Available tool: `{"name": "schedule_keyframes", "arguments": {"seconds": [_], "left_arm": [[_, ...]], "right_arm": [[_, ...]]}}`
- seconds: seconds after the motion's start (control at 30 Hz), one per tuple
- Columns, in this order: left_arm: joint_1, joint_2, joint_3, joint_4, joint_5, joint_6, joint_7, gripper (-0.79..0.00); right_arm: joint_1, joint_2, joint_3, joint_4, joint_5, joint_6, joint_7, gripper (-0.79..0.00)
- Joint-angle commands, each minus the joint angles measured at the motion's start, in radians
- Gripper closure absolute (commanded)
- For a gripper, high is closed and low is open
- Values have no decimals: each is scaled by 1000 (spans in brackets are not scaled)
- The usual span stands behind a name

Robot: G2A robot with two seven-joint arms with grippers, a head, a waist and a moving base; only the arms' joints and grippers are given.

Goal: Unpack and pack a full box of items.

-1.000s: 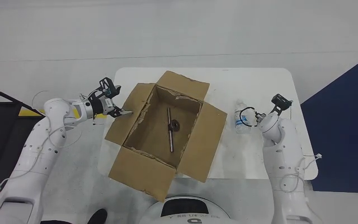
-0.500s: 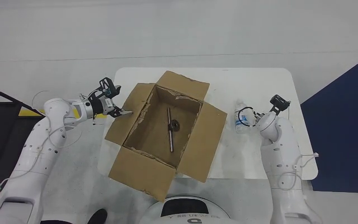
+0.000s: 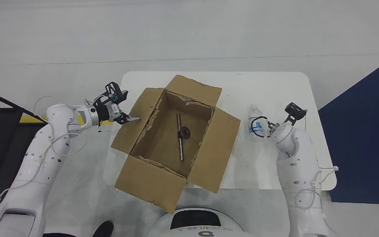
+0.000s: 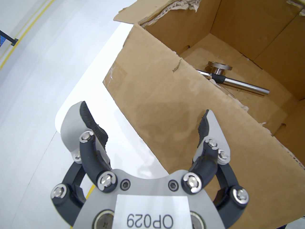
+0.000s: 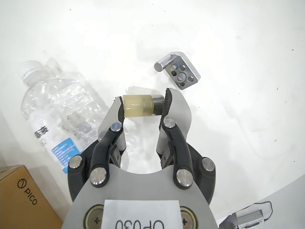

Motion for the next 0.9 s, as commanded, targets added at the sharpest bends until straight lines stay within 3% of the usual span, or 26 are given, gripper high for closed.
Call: {"name": "schedule_keyframes", "arguments": {"seconds": [0.0, 0.23, 0.47, 0.7, 0.87], "left_arm": [[0, 0, 0, 0, 0, 0, 0, -785], [0, 0, 0, 0, 0, 0, 0, -785], [0, 0, 0, 0, 0, 0, 0, -785], [0, 0, 0, 0, 0, 0, 0, -785], [0, 0, 0, 0, 0, 0, 0, -785]], "right_arm": [[-36, -1, 10, -71, 41, -29, -25, 0], [-198, -5, 43, -325, 186, -160, -169, 0], [-317, -14, -35, -517, 352, -414, -417, 0], [-277, -14, -260, -543, 321, -664, -462, 0], [-192, -15, -437, -462, 217, -750, -361, 0]]}}
